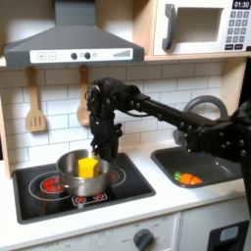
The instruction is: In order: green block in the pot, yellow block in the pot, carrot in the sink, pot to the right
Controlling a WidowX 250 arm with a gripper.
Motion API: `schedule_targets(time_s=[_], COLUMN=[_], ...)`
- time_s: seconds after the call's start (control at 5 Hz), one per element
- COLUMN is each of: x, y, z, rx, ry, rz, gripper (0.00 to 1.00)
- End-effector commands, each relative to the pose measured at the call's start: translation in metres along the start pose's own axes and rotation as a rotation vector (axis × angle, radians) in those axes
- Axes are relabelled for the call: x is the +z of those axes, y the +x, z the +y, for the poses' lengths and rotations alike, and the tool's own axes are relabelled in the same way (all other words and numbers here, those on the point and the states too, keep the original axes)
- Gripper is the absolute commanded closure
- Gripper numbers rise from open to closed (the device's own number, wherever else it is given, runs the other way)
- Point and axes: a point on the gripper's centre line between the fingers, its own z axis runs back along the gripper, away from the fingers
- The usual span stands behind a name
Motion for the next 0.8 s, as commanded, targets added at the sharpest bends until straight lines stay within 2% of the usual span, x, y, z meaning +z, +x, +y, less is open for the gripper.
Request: schedule_targets(time_s=[0.0, 0.6], x=[-0.002, 0.001], y=[-0.001, -0.002], z=[0.001, -0.009], rx=[0.001, -0.020], ry=[0.000, 0.005], rz=[0.012, 0.015], gripper=[1.00, 1.00])
